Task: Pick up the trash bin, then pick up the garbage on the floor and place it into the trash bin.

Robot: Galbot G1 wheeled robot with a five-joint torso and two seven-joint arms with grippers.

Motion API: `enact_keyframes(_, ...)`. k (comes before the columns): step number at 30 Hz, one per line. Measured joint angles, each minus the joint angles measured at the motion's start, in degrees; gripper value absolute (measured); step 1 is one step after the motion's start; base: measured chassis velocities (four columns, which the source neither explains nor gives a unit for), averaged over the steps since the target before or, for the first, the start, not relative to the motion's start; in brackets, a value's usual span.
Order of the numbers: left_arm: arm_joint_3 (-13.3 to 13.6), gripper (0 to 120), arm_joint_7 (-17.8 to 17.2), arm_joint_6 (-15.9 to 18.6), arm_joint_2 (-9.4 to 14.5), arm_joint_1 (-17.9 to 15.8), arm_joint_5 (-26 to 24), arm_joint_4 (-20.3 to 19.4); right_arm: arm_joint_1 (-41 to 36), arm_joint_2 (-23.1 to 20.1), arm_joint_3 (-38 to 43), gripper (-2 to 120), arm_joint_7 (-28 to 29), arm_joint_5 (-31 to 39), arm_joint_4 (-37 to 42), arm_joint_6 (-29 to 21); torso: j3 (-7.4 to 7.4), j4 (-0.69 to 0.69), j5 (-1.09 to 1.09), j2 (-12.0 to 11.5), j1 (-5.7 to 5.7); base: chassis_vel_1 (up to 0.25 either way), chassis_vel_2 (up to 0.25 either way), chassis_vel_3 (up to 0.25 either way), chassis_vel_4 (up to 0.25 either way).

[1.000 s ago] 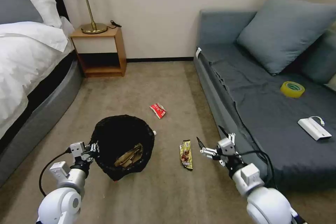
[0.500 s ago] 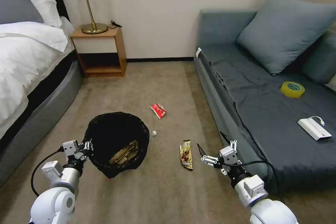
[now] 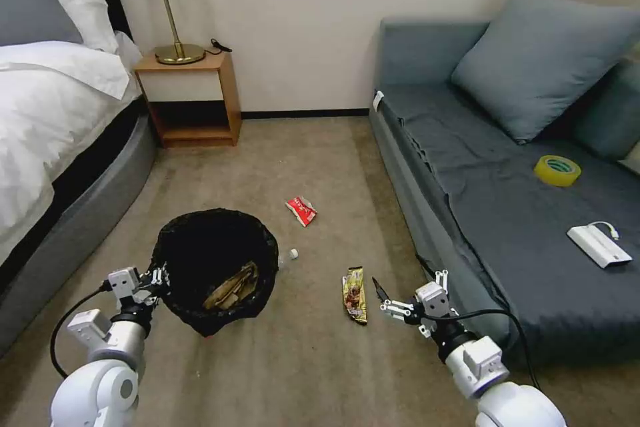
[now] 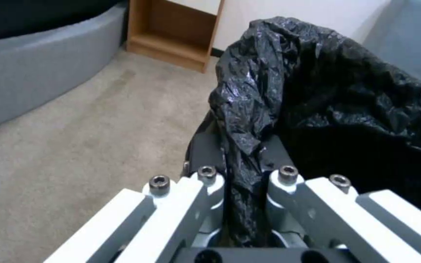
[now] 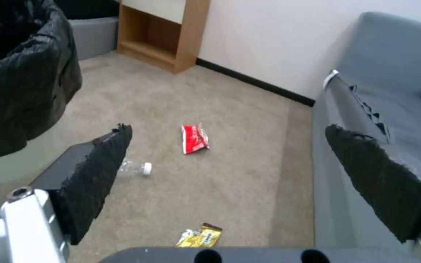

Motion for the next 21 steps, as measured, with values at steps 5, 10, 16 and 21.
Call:
enact_keyframes(5,-0.2,6,0.1,-0.1,0.1,0.1,-0.5,-0.4,-0.6,0.1,0.3,100,-0.3,0.0,0.3,0.2,0.0,0.0,0.0,0.0,0.0,0.0,0.0,0.0,0.0)
enact_keyframes(10,-0.1,6,0.0,-0.1,0.0,0.2,-1.0,-0.7,-0.9,0.2,0.4,100,-0.4,-0.1,0.5,0.3,0.0,0.0,0.0,0.0,0.0,-0.057,0.05,0.049,-0.055)
enact_keyframes(16,-0.1,6,-0.1,-0.2,-0.1,0.5,-1.1,-1.1,-1.3,0.2,0.7,100,-0.5,-0.2,0.8,0.4,0.01,0.0,0.0,0.0,0.0,-0.101,0.106,0.102,-0.102)
enact_keyframes(21,-0.2,6,-0.1,-0.3,-0.2,0.9,-1.1,-1.3,-2.0,0.6,0.7,100,-0.7,-0.6,0.9,0.7,0.01,0.0,0.0,0.0,0.0,-0.078,0.086,0.083,-0.084)
